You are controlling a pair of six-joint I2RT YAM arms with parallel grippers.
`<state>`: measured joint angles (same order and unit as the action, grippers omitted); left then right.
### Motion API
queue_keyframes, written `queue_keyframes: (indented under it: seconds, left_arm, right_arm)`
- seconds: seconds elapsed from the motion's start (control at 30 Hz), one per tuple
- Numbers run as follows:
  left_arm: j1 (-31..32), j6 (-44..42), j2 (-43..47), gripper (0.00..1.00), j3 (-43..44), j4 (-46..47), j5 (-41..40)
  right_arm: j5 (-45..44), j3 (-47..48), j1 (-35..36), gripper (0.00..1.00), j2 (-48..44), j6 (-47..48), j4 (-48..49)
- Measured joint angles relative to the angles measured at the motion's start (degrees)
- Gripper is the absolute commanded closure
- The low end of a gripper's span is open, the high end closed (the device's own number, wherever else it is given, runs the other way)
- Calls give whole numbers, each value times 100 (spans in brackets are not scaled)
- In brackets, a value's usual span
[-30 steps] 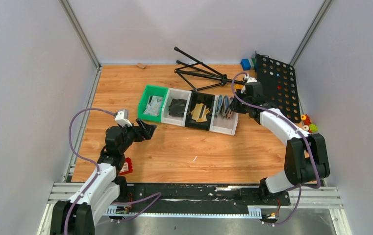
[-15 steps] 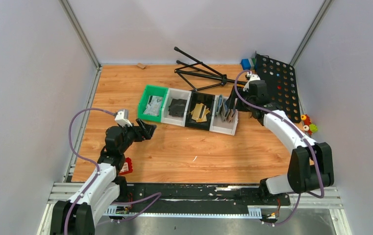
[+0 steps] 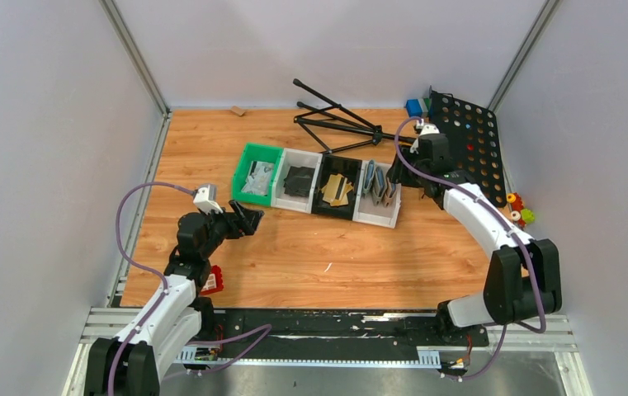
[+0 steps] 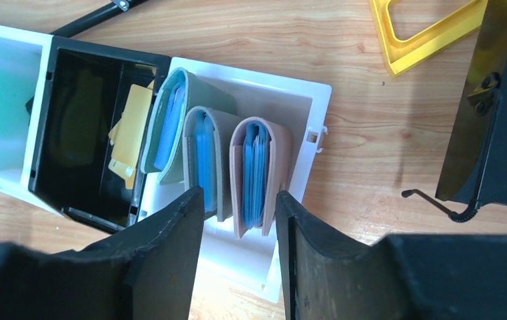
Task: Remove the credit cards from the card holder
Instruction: Pick up the card holder from the storage box.
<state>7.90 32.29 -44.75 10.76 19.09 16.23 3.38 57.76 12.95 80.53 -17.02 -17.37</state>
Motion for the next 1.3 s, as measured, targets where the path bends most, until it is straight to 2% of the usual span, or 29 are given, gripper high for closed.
queue_keyframes:
  seconds: [0.4,0.43,0.47,0.5,0.53,0.77,0.9,1.0,1.17,1.3]
  left_arm:
    - [13,-2,-59,5,0,0,-2]
    - [24,-2,-59,5,0,2,-2]
    - [31,-2,-59,5,0,0,0]
    - [33,-2,-61,5,0,0,0]
    - [35,-2,-63,5,0,2,-2]
    - [125,-7,-153,5,0,11,-9]
    - [686,-55,-372,5,31,31,-144]
    - [1499,-164,-647,5,337,-179,-411]
    - [2806,-474,-1198,6,1425,-763,-1316]
    - [3355,-732,-1985,11,2437,-1196,-2024]
  right_arm:
    - [-350,94,-9,71,466,15,-68]
    - [-352,107,-13,75,514,15,-76]
    - [-352,125,-22,83,560,15,-79]
    - [-341,157,-28,95,625,13,-83]
    - [-319,195,-28,100,691,7,-83]
    - [-140,332,-50,100,704,-2,-127]
    - [-179,332,-57,100,142,57,-354]
    - [-321,339,-70,100,-516,105,-496]
    - [-846,330,-114,100,-1545,181,-774]
    - [-1314,273,-153,100,-2144,201,-1071]
